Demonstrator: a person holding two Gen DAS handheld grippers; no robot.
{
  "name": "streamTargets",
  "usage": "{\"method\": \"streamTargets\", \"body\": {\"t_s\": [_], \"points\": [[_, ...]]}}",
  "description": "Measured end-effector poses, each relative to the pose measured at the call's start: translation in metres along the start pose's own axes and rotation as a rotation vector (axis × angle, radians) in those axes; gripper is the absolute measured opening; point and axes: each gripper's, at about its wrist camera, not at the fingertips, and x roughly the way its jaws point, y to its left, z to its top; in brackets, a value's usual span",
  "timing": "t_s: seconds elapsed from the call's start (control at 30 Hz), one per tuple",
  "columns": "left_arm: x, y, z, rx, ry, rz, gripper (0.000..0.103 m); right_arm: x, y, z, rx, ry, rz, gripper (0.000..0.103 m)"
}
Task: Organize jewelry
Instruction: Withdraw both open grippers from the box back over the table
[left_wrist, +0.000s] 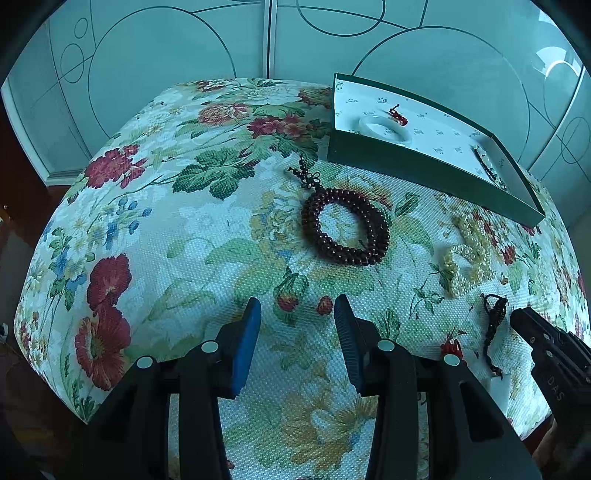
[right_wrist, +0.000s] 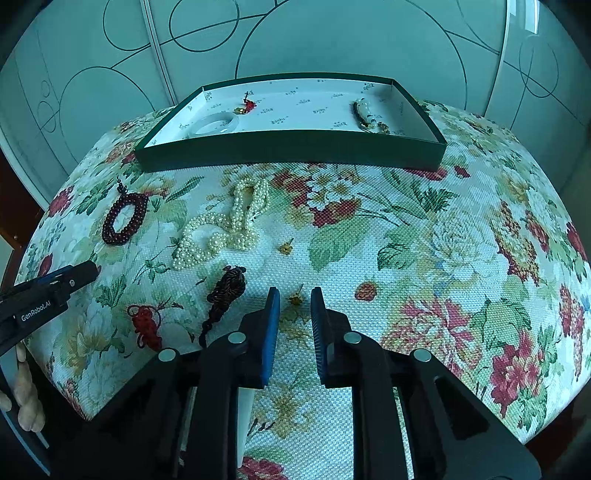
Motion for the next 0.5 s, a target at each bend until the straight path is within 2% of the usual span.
{"method": "streamTargets", "body": {"t_s": [0.3, 0.4, 0.5], "points": [[-0.0005, 0.0000, 0.0005, -0.002, 0.001, 0.000, 0.042, 0.0013, 0.0002, -0.0001, -0.001, 0.000, -0.002, 0.017], [-0.0005, 0.0000, 0.0006, -0.002, 0.001, 0.000, 0.042, 0.0021, 0.0010, 0.0000, -0.008, -0.001, -0.005, 0.008], [-0.0004, -0.0013, 0.0016, 0.000, 0.000, 0.004, 0.042, 0.0020, 0.0012, -0.0007, -0.016, -0.004, -0.008, 0.008]]}}
